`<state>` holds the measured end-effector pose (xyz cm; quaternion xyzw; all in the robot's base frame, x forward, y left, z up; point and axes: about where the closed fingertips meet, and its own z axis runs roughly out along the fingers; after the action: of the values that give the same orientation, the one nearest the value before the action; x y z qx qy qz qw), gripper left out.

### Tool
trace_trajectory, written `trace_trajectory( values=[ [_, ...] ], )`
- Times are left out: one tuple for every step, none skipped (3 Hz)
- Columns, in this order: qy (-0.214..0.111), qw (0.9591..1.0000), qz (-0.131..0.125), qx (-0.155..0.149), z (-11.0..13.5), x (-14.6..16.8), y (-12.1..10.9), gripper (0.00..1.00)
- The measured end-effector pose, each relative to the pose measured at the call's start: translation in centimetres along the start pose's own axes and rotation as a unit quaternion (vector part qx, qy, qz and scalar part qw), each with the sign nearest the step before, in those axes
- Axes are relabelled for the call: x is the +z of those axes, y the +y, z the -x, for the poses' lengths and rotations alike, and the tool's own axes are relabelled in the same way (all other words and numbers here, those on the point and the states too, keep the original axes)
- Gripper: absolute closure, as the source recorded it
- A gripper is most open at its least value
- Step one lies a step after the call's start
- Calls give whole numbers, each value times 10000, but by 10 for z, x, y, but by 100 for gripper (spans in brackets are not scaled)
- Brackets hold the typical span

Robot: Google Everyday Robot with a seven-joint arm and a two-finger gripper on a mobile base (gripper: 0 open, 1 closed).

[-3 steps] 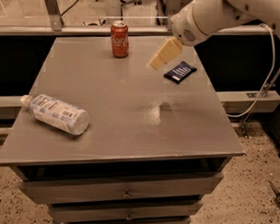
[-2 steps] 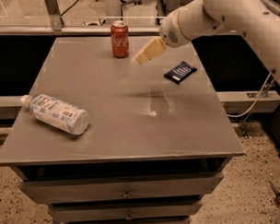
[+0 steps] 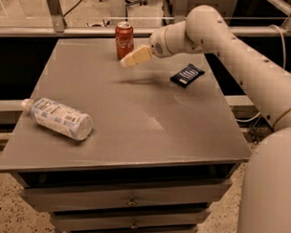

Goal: Knock coke can over

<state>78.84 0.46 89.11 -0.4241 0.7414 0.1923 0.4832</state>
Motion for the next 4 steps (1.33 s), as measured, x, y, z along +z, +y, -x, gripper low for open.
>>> trace_trajectory(
  values=[
    [-388, 9989, -120, 221, -1, 33, -14, 0],
    [-691, 9967, -320, 289, 4, 56, -30, 0],
    [-818, 9950, -514, 245, 12, 68, -42, 14],
    [-867, 9948, -505, 193, 17, 71, -48, 38]
  ],
)
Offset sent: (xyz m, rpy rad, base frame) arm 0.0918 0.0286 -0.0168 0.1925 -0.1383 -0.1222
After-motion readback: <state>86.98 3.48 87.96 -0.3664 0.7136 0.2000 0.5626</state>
